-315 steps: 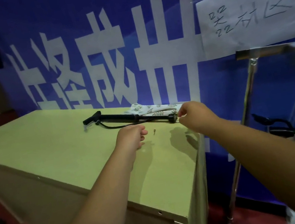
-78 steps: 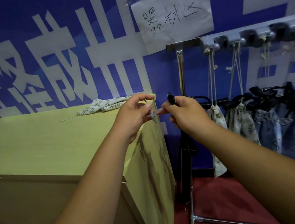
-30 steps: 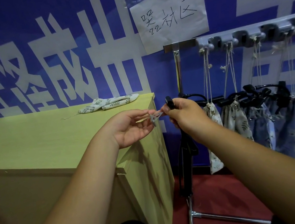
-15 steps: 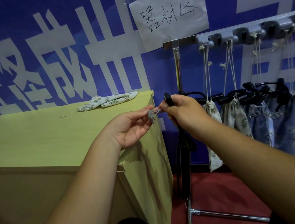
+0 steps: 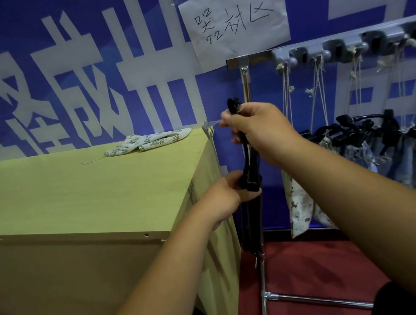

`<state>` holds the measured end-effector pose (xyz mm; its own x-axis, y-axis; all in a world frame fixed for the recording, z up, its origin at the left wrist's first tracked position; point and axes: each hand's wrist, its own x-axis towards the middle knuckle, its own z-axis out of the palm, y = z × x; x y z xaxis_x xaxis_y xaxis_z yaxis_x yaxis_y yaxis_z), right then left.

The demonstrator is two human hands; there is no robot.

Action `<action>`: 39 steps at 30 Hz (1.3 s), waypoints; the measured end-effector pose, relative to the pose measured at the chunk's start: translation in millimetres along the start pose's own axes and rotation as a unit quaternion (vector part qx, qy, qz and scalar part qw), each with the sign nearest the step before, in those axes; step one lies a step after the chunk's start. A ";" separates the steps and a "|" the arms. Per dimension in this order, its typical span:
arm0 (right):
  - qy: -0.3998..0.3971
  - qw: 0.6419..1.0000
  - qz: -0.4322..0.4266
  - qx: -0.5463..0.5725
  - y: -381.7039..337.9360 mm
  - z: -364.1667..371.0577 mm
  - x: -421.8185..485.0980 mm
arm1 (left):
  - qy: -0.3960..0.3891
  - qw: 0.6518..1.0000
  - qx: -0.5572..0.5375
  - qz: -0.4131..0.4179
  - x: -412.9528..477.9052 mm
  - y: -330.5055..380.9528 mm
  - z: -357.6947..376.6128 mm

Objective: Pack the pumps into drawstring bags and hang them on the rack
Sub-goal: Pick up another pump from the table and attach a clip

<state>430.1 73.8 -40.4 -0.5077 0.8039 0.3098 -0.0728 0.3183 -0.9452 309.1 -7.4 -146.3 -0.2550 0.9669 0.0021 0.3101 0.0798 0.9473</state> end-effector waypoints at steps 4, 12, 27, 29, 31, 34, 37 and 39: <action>0.068 0.986 -0.017 -0.151 3.9 -18.9 -3.3 | 0.043 0.999 0.000 0.030 10.6 19.6 -12.2; -0.096 0.968 0.133 -0.191 63.1 -3.2 -40.7 | 0.183 0.978 -0.062 0.084 16.4 92.3 -38.0; -0.029 0.983 0.105 -0.146 22.7 13.1 -4.3 | 0.069 0.937 -0.036 -0.340 8.9 37.0 -49.9; -0.033 0.990 0.097 -0.094 14.0 11.4 0.0 | 0.002 0.925 -0.041 -0.377 6.8 25.5 -47.0; -0.033 0.994 0.083 -0.070 8.0 10.9 4.1 | -0.011 0.923 -0.105 -0.370 10.6 19.3 -43.9; -0.026 0.993 0.067 -0.090 3.9 12.8 9.3 | 0.039 0.924 -0.216 -0.314 22.4 15.8 -42.5; -0.023 0.993 0.047 -0.106 3.0 17.4 15.2 | 0.073 0.932 -0.241 -0.260 33.2 16.7 -44.9; -0.026 0.993 0.033 -0.114 4.8 20.6 20.4 | 0.097 0.937 -0.246 -0.228 35.0 21.9 -46.4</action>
<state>401.8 81.4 -40.8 -0.5483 0.8020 0.2370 0.1553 0.3762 -0.9134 264.4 17.0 -110.7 -0.4347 0.7939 -0.4252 -0.3189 0.3058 0.8971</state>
